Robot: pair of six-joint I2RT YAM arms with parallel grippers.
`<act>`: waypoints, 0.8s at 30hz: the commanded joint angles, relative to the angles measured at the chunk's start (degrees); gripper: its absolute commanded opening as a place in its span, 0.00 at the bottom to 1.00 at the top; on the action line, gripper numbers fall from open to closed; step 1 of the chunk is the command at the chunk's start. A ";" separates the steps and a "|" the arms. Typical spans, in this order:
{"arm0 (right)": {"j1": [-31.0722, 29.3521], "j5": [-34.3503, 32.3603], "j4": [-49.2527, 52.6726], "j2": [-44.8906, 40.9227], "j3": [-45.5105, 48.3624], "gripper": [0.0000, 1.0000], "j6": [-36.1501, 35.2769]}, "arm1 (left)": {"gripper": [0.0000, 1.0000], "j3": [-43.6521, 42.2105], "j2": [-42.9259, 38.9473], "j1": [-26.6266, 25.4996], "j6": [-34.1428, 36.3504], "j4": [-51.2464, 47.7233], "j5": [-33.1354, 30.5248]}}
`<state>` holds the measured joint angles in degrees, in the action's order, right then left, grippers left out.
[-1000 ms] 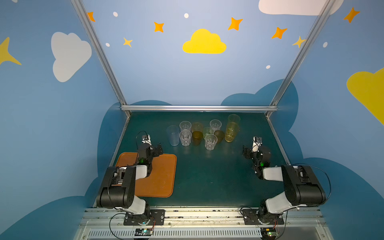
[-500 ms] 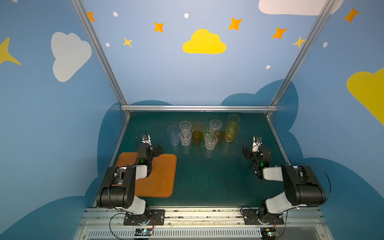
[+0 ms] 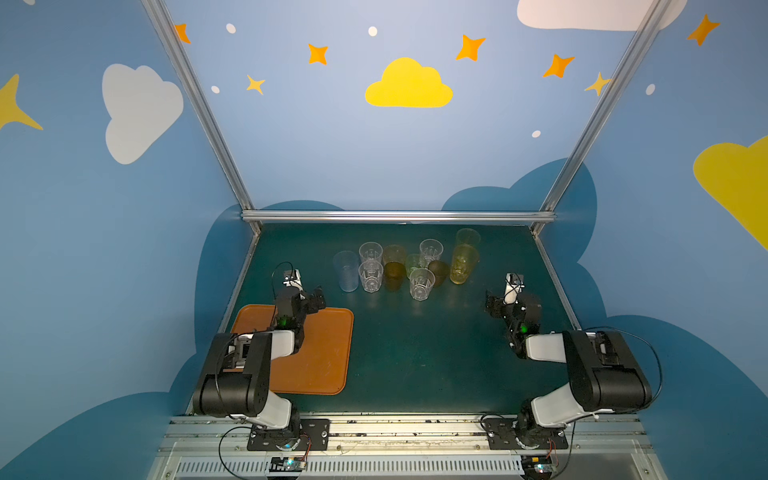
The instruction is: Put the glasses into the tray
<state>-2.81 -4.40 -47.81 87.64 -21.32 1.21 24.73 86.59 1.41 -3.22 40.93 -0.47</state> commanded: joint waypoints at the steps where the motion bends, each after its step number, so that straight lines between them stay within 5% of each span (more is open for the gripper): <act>1: 0.19 0.41 -0.14 -0.58 -0.93 0.90 -0.07 | 1.00 -0.11 0.65 0.26 0.60 0.56 0.55; 14: 0.18 0.62 0.02 -0.62 -1.01 0.90 0.10 | 1.00 0.88 -1.98 -0.69 0.74 -3.03 -2.43; 24: 0.22 0.72 -0.03 -0.66 -0.93 0.90 0.03 | 1.00 2.47 -14.10 -8.65 -1.73 -16.33 -23.67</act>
<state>-2.72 -3.90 -47.79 87.64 -21.32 1.23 25.78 74.70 -5.50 -3.97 30.00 -16.10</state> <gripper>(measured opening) 0.896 0.998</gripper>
